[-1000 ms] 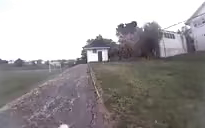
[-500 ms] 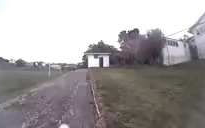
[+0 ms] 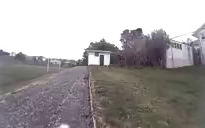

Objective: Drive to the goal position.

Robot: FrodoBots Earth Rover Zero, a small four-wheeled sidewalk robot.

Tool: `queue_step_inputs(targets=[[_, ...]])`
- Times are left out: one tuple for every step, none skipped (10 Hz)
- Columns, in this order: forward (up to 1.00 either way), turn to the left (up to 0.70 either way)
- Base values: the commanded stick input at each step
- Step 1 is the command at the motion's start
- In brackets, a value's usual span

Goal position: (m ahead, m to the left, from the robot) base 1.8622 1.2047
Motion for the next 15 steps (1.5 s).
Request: queue_step_inputs(targets=[[1.0,0.0],[1.0,-0.01],[1.0,-0.18],[1.0,-0.35],[1.0,-0.08],[1.0,-0.02],[1.0,0.0],[1.0,0.0],[1.0,0.0],[1.0,0.0],[1.0,0.0],[1.0,0.0],[1.0,0.0],[1.0,0.0],[1.0,0.0]])
